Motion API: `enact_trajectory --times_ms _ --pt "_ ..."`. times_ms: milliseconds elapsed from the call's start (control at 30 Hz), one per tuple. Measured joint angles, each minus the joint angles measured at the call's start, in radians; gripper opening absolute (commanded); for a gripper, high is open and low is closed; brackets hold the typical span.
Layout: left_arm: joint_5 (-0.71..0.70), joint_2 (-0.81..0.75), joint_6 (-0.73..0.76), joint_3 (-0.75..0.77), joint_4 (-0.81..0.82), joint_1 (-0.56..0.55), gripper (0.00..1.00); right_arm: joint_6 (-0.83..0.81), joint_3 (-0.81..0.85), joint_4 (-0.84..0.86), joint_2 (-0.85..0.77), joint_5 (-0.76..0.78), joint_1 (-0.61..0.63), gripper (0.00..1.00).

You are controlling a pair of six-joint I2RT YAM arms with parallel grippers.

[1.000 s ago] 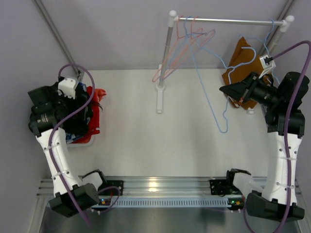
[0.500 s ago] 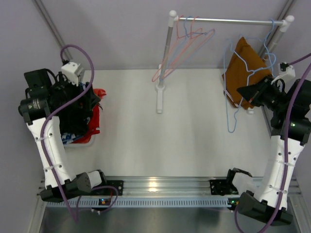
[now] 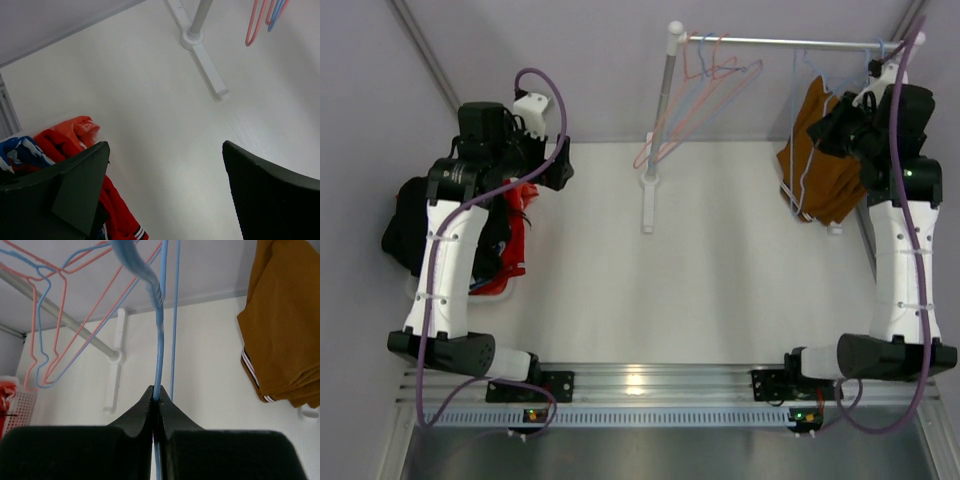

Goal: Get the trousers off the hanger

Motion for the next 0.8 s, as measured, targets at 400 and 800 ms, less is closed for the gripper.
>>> enact_trajectory --times_ms 400,800 --pt "0.019 -0.003 -0.093 0.000 0.074 -0.045 0.99 -0.152 0.336 -0.017 0.386 0.328 0.157 0.00" --pt "0.019 -0.044 -0.114 -0.055 0.090 -0.046 0.99 -0.245 0.498 -0.018 0.573 0.432 0.247 0.00"
